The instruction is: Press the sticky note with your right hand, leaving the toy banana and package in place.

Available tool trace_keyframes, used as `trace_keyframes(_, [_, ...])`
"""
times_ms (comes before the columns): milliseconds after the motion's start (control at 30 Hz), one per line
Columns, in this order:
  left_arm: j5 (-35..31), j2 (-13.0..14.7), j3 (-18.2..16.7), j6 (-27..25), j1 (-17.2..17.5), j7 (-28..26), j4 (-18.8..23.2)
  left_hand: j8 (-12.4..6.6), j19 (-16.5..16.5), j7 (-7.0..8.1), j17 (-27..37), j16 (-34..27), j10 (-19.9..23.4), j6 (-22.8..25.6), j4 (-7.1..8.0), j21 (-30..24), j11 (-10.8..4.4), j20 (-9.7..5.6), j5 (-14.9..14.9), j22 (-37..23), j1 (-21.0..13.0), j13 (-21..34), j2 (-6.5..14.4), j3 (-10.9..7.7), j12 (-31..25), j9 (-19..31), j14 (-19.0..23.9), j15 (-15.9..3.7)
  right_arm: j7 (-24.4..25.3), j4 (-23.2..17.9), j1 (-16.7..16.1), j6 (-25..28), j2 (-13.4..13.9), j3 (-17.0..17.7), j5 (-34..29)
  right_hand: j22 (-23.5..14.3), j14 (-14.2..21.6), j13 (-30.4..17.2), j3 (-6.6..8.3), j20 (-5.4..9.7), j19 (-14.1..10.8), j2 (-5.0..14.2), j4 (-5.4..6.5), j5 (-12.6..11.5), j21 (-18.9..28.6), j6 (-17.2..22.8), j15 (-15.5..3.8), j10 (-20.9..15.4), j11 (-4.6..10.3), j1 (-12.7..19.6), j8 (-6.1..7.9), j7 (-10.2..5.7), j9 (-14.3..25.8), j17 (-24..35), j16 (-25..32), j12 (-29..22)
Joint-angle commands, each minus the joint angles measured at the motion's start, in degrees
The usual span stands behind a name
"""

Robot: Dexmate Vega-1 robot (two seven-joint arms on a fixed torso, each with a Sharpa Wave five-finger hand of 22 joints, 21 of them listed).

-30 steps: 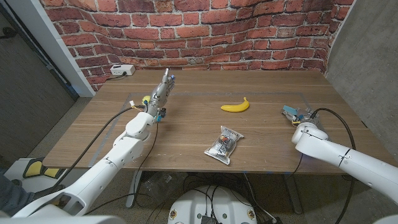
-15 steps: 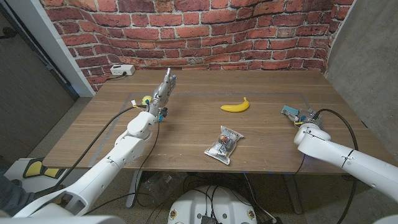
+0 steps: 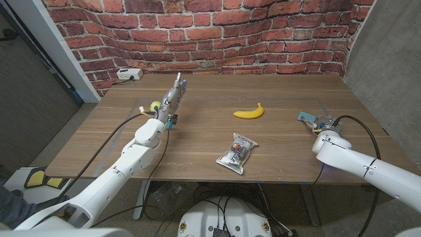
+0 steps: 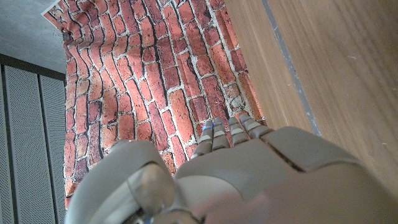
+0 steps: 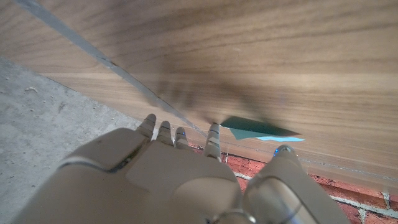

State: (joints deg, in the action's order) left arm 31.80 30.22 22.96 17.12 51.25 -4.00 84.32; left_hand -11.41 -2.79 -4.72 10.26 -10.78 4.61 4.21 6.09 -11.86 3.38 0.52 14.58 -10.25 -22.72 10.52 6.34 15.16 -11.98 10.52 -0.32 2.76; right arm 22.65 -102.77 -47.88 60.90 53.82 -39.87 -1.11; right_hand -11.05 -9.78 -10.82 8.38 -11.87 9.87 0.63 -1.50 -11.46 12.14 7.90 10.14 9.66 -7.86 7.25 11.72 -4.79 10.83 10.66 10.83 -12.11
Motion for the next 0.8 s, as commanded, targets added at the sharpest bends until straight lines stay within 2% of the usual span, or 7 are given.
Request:
trace_keyframes(33, [-0.01,1.01,-0.52,-0.16,1.08,-0.14,1.31,0.02,-0.29,-0.12,0.30,0.01,0.16,0.08,-0.17,0.14,-0.11,0.40,-0.39,-0.32,0.20,0.33,-0.05,0.49,0.27,0.17,0.24,-0.03,2.08,-2.12,-1.61,-1.35,0.27,1.60,0.14,-0.20,-3.70,-0.22,0.05,-0.09,3.69,0.11,-0.30,0.06,0.24,0.05,-0.32,0.39,0.25,-0.58,0.02,0.09,0.21,0.21,0.19,-0.57])
trace_keyframes(600, [-0.27,2.07,-0.55,-2.43,1.22,-0.87,3.38,0.04,-0.33,-0.14,0.30,0.02,0.12,0.10,-0.14,0.12,-0.14,0.39,-0.44,-0.33,0.16,0.33,-0.01,0.58,0.30,0.17,0.21,-0.05,2.80,-2.20,-1.31,-4.96,0.08,1.71,-1.60,-0.20,-3.60,-0.22,-0.12,-0.12,3.67,-0.05,-0.40,0.04,0.24,-1.79,-0.16,0.18,0.19,-0.76,-0.68,0.89,0.22,0.22,0.19,-0.63])
trace_keyframes(800, [-0.66,2.48,-0.98,-2.92,1.73,-2.10,4.58,0.13,-0.35,-0.11,0.30,0.05,0.03,-0.12,-0.13,0.12,-0.22,0.38,-0.46,-0.32,0.14,0.33,0.00,0.61,0.34,0.17,0.11,-0.09,5.31,-0.63,-2.47,-9.12,-0.61,2.12,-2.79,-0.20,-3.04,-0.23,-0.14,0.01,3.13,-0.03,-0.57,0.00,0.45,-4.47,-0.10,0.02,0.11,-0.71,-1.41,1.36,0.24,0.20,0.34,-0.66])
